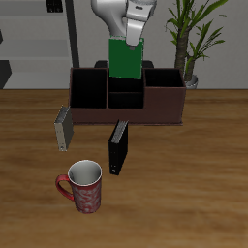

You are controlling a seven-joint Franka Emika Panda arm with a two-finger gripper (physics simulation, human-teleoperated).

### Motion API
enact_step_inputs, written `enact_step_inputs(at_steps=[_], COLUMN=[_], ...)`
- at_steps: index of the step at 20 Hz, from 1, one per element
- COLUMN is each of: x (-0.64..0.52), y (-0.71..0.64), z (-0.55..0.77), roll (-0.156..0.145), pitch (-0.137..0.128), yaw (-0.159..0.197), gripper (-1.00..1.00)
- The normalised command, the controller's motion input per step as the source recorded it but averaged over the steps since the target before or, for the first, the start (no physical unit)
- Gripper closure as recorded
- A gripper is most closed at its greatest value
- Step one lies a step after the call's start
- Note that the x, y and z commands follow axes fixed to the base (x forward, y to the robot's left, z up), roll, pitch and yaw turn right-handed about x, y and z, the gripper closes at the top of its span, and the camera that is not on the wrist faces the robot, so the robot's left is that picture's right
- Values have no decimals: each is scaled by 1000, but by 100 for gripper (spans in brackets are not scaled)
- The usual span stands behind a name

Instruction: Place the green book into the back desk caddy's front compartment

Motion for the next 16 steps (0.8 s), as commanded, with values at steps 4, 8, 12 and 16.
enact_step_inputs(at_steps=[4, 8, 12, 16], x=[-6, -5, -1, -30], y=[45, -92, -103, -44], z=[-160, -61, -26, -54], roll=[16, -14, -20, -12], pitch=[30, 7, 5, 8], yaw=[-1, -8, -10, -12], gripper=[100, 100, 100, 100])
